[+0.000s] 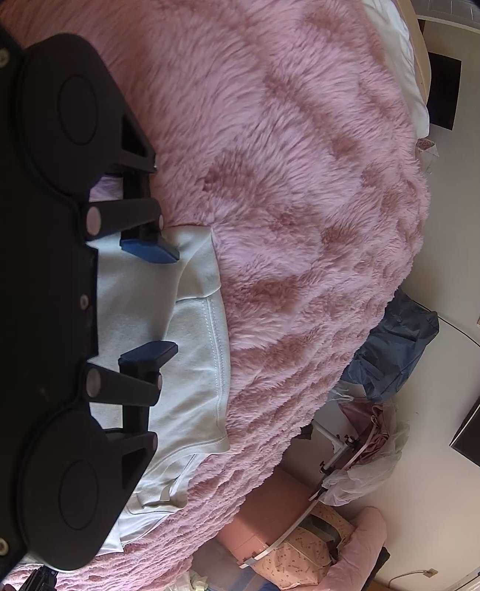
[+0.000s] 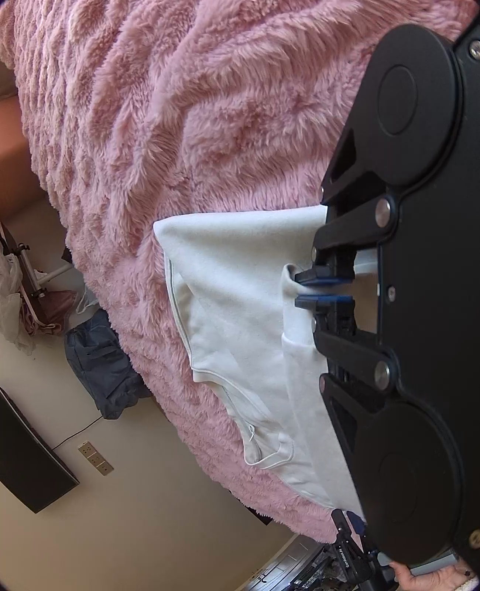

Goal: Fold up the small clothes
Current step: 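Regrasp the side edge with the right tool and fold it inward, then grasp the sweatshirt hem with the left tool while the right tool grasps the hem beside it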

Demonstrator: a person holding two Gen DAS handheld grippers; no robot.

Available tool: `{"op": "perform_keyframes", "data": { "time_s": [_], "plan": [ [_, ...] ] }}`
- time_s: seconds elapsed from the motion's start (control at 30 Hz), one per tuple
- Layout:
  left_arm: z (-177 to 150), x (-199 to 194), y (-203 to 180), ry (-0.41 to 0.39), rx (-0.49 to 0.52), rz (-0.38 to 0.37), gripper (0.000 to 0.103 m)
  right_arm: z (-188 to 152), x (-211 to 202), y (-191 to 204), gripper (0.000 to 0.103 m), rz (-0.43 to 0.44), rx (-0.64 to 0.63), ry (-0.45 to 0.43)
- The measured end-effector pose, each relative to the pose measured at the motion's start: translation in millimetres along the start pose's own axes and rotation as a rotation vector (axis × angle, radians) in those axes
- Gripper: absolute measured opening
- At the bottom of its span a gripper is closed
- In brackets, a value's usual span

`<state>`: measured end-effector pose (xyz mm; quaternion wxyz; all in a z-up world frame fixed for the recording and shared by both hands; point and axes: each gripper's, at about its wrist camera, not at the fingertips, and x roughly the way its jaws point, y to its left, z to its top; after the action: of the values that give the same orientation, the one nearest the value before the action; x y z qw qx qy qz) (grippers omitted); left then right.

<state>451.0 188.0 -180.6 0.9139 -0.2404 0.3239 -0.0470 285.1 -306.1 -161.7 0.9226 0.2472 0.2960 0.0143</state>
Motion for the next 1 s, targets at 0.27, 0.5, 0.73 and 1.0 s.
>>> {"op": "perform_keyframes", "data": {
  "time_s": [0.27,0.5,0.73,1.0],
  "plan": [
    [6.6,-5.0,2.3,-0.024,-0.062,-0.043,0.049,3.1,-23.3,1.6,0.004,-0.05,-0.034,-0.078],
    [-0.2,7.9,-7.0,0.028,0.065,0.022,0.05,-10.6,-12.5,-7.7,0.003,-0.102,0.031,-0.071],
    [11.0,-50.9,-33.8,0.016,0.122,-0.037,0.05,-5.2,-29.0,-1.9,0.017,-0.113,0.037,-0.062],
    [7.5,-191.2,-46.4,0.011,0.121,-0.086,0.051,1.7,-134.3,10.4,0.017,-0.028,-0.067,-0.064]
  ]
}}
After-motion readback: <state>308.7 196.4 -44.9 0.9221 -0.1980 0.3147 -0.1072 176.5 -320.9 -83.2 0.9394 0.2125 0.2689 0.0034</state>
